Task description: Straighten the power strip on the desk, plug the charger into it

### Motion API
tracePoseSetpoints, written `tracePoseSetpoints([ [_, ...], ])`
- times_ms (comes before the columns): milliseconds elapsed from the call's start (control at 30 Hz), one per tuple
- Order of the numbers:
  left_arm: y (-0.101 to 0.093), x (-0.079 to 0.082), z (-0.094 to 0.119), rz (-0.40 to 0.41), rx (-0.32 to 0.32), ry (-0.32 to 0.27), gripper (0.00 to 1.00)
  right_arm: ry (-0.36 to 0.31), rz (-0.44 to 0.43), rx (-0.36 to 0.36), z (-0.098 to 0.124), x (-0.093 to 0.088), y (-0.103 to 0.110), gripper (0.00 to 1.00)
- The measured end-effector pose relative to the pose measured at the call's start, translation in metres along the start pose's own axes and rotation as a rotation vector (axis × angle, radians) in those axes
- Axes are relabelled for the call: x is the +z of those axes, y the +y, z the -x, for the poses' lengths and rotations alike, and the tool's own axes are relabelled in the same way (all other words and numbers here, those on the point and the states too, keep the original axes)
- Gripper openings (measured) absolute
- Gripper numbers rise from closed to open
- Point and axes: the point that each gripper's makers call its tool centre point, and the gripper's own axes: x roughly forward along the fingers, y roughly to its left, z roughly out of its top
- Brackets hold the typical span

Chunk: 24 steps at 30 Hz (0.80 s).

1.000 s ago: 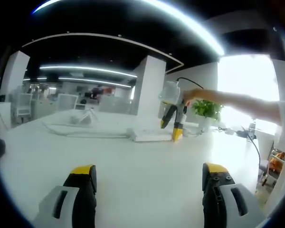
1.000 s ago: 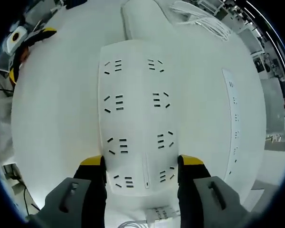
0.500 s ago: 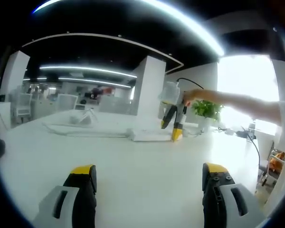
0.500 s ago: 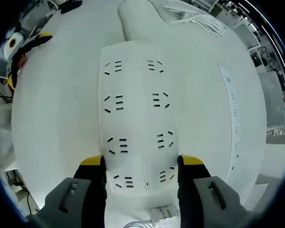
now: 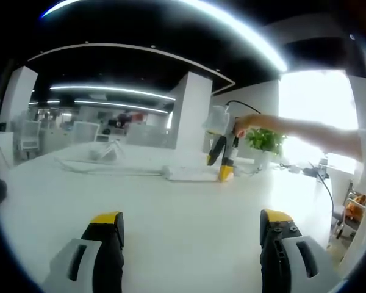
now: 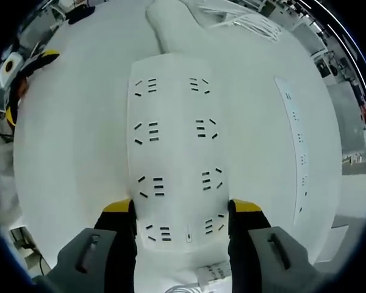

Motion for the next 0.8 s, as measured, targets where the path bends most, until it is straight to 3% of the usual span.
tracePoseSetpoints([
  [800, 0.0013, 0.0028, 0.0013, 0.007, -0.004, -0.014, 0.95, -0.01, 0.078, 0.01, 0.0, -0.0005, -0.0042, 0.59],
])
